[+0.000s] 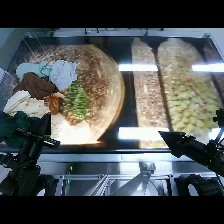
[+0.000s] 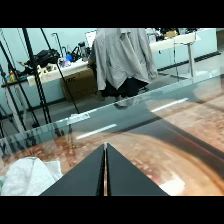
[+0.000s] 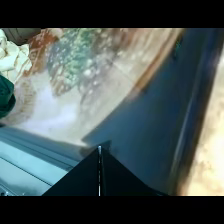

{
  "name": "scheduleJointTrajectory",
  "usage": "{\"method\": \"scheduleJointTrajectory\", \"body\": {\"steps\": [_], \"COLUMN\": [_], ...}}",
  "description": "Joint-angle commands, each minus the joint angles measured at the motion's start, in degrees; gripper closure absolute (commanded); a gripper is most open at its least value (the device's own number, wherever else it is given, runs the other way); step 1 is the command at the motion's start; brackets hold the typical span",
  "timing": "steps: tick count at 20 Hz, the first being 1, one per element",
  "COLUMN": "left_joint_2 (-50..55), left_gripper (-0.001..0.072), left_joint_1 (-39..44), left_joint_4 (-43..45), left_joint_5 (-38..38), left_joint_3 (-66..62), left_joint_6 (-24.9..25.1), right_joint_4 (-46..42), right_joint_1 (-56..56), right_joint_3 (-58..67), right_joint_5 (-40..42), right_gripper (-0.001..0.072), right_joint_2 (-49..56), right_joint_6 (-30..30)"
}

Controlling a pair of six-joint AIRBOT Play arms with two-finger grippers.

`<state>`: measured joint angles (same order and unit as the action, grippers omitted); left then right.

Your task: Fold the shirts.

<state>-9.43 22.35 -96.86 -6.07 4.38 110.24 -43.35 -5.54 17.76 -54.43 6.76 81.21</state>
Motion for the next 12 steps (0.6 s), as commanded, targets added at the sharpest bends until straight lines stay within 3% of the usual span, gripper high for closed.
{"method": "scheduleJointTrajectory", "body": {"steps": [1, 12], "left_joint_2": [-0.07, -0.04], "left_gripper": [0.0682, 0.07], "left_joint_1": [0.02, 0.02], "left_joint_4": [-0.22, -0.35], "left_joint_5": [0.28, -0.24], "left_joint_3": [0.02, 0.0], "left_joint_6": [0.11, 0.11], "right_joint_4": [0.11, 0.02], "right_joint_1": [-0.02, -0.02], "right_joint_3": [-0.13, -0.17], "right_joint_5": [0.02, -0.02], "right_gripper": [0.0695, 0.0695], "right_joint_2": [0.0, 0.02], "right_joint_6": [0.04, 0.02]}}
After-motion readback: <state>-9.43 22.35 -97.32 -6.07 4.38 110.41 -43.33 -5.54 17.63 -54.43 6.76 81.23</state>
